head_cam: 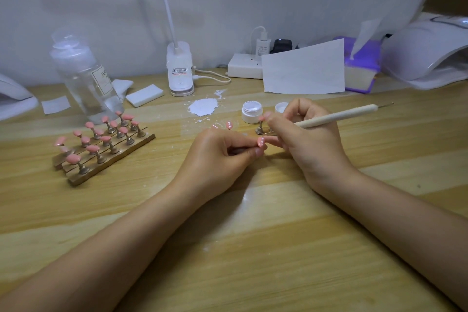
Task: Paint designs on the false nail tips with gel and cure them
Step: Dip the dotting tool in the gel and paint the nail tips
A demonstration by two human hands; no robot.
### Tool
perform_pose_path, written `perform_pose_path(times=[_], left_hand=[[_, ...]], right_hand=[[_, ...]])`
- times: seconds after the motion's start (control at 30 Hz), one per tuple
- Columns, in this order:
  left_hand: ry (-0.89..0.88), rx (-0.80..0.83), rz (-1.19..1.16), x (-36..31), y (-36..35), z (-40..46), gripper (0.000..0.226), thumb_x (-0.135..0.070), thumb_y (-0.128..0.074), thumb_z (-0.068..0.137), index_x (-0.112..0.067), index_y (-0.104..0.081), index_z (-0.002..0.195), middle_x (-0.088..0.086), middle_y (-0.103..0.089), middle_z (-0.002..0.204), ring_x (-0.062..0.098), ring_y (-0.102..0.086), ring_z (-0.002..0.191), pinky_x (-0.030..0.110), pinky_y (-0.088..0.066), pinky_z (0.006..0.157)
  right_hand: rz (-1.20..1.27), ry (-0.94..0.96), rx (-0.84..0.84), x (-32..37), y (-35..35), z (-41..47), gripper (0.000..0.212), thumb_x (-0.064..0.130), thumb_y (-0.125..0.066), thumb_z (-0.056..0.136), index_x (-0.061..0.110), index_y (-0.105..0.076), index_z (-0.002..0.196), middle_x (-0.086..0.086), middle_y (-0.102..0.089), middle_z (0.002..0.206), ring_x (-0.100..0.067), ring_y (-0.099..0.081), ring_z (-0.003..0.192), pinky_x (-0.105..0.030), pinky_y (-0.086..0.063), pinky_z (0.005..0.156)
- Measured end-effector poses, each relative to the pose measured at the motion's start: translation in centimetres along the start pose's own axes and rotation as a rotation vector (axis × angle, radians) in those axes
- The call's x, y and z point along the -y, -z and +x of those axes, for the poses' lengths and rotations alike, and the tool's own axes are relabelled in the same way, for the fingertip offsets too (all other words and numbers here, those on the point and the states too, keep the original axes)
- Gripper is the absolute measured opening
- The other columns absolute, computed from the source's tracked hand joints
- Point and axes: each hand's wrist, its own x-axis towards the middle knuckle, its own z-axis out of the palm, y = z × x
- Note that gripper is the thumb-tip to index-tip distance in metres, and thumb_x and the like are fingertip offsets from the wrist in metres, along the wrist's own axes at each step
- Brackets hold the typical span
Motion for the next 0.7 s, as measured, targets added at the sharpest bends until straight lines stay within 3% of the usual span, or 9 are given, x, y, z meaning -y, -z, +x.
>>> perform_pose_path(times=[0.1, 0.17, 0.27, 0.37, 0.47, 0.57, 0.7], left_hand=[[-0.001, 0.000, -0.011, -0.13, -0.01, -0.01, 0.017, -0.006, -0.065, 0.082, -0.014, -0.072, 0.095, -0.031, -0.059, 0.097, -0.024, -0.050, 0.076, -0.006, -0.027, 0.083], [0.007, -0.001, -0.014, -0.16, 0.01, -0.04, 0.017, -0.003, -0.065, 0.081, -0.012, -0.073, 0.093, -0.035, -0.057, 0.093, -0.024, -0.052, 0.074, -0.006, -0.030, 0.075], [0.009, 0.003, -0.021, -0.26, 0.08, -0.04, 0.019, -0.001, -0.063, 0.082, -0.012, -0.073, 0.093, -0.036, -0.058, 0.088, -0.022, -0.054, 0.073, -0.007, -0.029, 0.076], [0.007, 0.015, -0.023, -0.33, 0.08, -0.11, 0.019, -0.001, -0.062, 0.082, -0.014, -0.073, 0.093, -0.031, -0.061, 0.093, -0.020, -0.054, 0.069, 0.002, -0.037, 0.079], [-0.015, 0.020, -0.035, -0.23, 0.05, -0.15, 0.018, 0.001, -0.062, 0.082, -0.009, -0.073, 0.091, -0.017, -0.067, 0.080, -0.025, -0.048, 0.064, -0.003, -0.033, 0.068], [-0.032, 0.031, -0.021, -0.17, 0.06, -0.13, 0.018, 0.002, -0.061, 0.082, -0.008, -0.073, 0.092, -0.010, -0.068, 0.087, -0.028, -0.044, 0.067, -0.009, -0.026, 0.074], [-0.039, 0.030, -0.027, -0.15, 0.13, -0.13, 0.019, 0.003, -0.062, 0.082, -0.009, -0.073, 0.092, -0.016, -0.066, 0.082, -0.027, -0.047, 0.068, -0.006, -0.030, 0.073]], right_hand=[[0.002, -0.001, 0.075, -0.07, 0.17, -0.01, 0.030, -0.007, -0.060, 0.080, 0.012, -0.040, 0.068, 0.004, -0.055, 0.042, -0.007, -0.056, 0.039, -0.023, -0.053, 0.054], [-0.024, 0.011, 0.089, -0.21, 0.32, 0.06, 0.032, -0.011, -0.060, 0.077, 0.011, -0.043, 0.062, 0.008, -0.056, 0.045, -0.006, -0.060, 0.048, -0.023, -0.053, 0.054], [-0.009, -0.010, 0.075, -0.36, 0.36, 0.09, 0.039, -0.013, -0.061, 0.075, 0.012, -0.041, 0.053, 0.009, -0.056, 0.048, -0.003, -0.062, 0.058, -0.024, -0.054, 0.056], [-0.011, -0.020, 0.070, -0.38, 0.34, 0.10, 0.043, -0.010, -0.061, 0.077, 0.013, -0.037, 0.049, 0.012, -0.051, 0.043, -0.002, -0.058, 0.051, -0.022, -0.052, 0.053], [-0.030, -0.012, 0.072, -0.38, 0.23, 0.14, 0.043, -0.013, -0.058, 0.076, 0.011, -0.036, 0.049, 0.009, -0.047, 0.043, -0.008, -0.059, 0.062, -0.021, -0.048, 0.052], [-0.028, -0.006, 0.073, -0.32, 0.13, 0.14, 0.041, -0.017, -0.055, 0.073, 0.009, -0.036, 0.048, 0.004, -0.046, 0.042, -0.011, -0.061, 0.067, -0.014, -0.046, 0.047], [-0.074, 0.011, 0.074, -0.29, 0.07, 0.08, 0.039, -0.016, -0.055, 0.073, 0.009, -0.036, 0.048, 0.001, -0.045, 0.041, -0.011, -0.062, 0.076, -0.013, -0.046, 0.052]])
